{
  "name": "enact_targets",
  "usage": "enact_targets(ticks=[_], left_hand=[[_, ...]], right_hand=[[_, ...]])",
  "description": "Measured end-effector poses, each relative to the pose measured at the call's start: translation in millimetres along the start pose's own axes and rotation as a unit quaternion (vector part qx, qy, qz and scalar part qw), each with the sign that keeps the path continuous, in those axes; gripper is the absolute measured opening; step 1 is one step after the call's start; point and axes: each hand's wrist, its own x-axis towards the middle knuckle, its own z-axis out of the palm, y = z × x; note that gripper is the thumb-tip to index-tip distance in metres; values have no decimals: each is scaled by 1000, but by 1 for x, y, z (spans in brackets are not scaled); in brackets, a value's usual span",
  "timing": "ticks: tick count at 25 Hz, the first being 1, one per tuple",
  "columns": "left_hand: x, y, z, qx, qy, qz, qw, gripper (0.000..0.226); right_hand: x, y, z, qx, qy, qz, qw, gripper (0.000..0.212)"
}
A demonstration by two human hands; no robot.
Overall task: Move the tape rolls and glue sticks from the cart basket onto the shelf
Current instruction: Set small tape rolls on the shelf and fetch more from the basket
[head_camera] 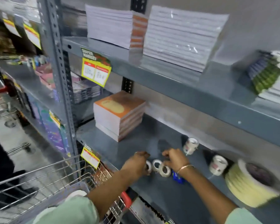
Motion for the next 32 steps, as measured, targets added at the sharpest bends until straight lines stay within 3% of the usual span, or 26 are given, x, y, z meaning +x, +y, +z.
enact_targets(ticks=[5, 12, 17, 23, 28, 32], left_hand=[[9, -2, 15, 31, -21, 4, 999, 62], [6, 0, 5, 25, 64, 18, 997, 53], [2, -3, 3, 1, 10, -34, 999, 59], [3, -4, 8, -4, 20, -42, 999, 55], [7, -12, 11, -7, -3, -59, 998, 60], [12, -12, 10, 4, -13, -63, 998, 59]], right_hand=[[-16, 2, 18, -82, -38, -14, 996, 52], [-8, 4, 25, -75, -16, -46, 996, 52], [4, -7, 29, -76, -57, -66, 993, 52], [12, -8, 37, -73, -54, -72, 993, 43], [19, -9, 38, -77, -77, -78, 991, 54], [22, -10, 36, -75, -78, -83, 991, 48]])
